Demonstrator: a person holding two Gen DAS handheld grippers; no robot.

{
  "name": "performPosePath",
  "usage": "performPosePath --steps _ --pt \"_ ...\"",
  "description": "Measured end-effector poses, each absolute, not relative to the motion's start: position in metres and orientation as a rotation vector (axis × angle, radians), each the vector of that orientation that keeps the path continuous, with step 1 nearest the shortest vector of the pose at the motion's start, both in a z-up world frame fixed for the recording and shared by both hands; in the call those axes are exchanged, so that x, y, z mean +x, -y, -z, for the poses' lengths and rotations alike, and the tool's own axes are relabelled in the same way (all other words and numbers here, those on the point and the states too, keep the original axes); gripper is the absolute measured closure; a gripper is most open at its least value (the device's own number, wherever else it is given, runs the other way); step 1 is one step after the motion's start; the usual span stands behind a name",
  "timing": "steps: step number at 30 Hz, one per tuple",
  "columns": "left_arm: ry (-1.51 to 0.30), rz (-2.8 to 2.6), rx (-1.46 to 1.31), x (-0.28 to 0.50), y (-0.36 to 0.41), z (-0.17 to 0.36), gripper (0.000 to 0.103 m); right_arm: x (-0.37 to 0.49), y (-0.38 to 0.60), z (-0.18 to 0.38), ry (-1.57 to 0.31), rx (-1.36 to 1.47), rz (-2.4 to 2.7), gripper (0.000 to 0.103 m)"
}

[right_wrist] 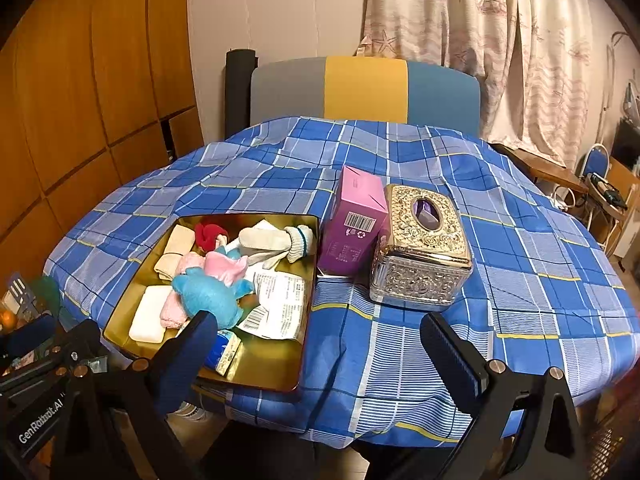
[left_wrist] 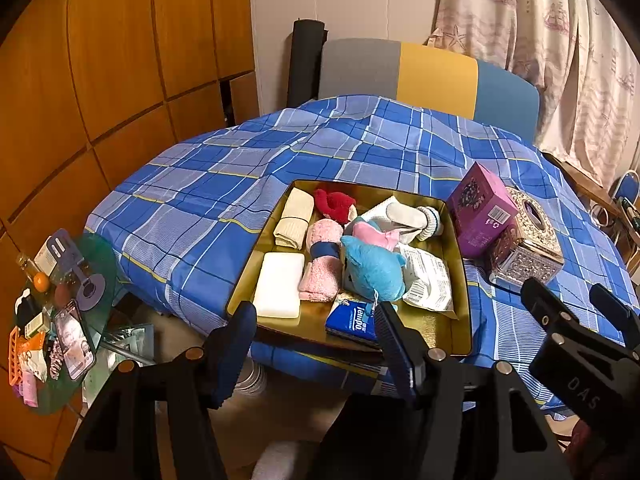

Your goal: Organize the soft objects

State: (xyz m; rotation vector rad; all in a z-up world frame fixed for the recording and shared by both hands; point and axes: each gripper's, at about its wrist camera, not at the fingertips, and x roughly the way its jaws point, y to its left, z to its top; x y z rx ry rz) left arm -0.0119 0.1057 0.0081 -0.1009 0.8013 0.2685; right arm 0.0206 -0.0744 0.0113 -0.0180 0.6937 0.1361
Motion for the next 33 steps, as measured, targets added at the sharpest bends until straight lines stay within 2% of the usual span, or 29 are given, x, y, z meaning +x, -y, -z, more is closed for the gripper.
performPosePath --steps 33 --pt "-0.82 -0.27 -0.088 -0.0097 -0.1043 -0.0028 0.041 0.0224 0.0743 -0.0058 -0.711 -0.02 -0.131 0.001"
